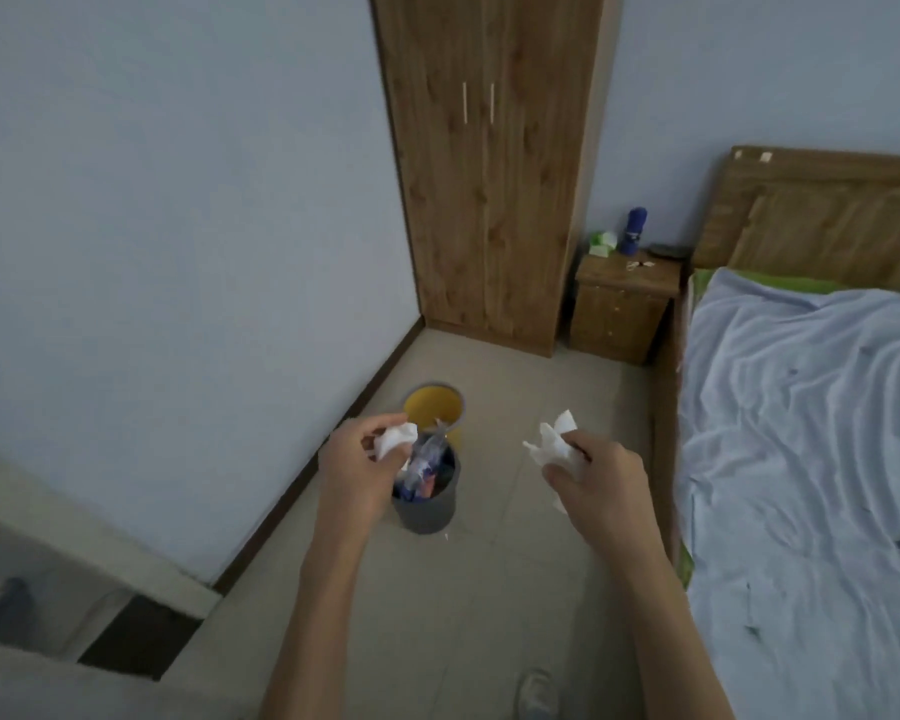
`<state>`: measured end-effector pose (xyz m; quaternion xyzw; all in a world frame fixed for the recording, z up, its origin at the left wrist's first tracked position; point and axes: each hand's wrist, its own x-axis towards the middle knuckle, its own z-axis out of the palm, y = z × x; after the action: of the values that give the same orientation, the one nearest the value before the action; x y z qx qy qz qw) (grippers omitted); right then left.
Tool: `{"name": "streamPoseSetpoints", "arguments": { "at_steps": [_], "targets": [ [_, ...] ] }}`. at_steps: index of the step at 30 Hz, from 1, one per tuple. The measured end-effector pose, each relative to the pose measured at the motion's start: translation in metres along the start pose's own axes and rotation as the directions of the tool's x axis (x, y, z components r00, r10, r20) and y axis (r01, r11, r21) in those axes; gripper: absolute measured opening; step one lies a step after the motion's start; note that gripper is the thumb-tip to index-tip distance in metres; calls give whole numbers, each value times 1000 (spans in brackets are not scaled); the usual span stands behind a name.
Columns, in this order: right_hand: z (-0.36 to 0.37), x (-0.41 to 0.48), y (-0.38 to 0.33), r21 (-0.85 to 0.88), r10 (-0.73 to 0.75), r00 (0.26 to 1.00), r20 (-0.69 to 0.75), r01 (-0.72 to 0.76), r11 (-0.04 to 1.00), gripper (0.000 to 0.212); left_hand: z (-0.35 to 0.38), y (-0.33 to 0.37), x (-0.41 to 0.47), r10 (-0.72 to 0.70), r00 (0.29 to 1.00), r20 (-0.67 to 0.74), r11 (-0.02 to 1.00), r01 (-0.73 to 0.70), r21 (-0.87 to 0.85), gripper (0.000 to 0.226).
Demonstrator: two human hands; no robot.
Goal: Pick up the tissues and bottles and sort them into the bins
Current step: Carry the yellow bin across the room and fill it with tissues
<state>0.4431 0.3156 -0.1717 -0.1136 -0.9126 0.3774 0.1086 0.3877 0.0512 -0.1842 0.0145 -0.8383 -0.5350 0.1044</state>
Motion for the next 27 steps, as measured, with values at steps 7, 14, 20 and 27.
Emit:
{"name": "streamPoseSetpoints", "arguments": {
  "at_steps": [7, 14, 20, 27],
  "targets": [
    [17, 162, -5, 15, -52, 998, -28, 52, 999, 16, 47, 9, 125, -47, 989, -142, 999, 42, -32, 20],
    [92, 254, 10, -12, -37, 983, 178, 40, 999, 10, 84, -45, 204, -171, 976, -132, 985, 170, -16, 18],
    [175, 380, 10, 19, -65, 980, 187, 62, 998, 8, 121, -97, 321, -174, 976, -132, 984, 176, -2, 18],
    [338, 526, 46, 49, -74, 975, 207, 65, 997, 8, 180, -228, 484, -137, 989, -58, 985, 142, 98, 23]
  ]
}}
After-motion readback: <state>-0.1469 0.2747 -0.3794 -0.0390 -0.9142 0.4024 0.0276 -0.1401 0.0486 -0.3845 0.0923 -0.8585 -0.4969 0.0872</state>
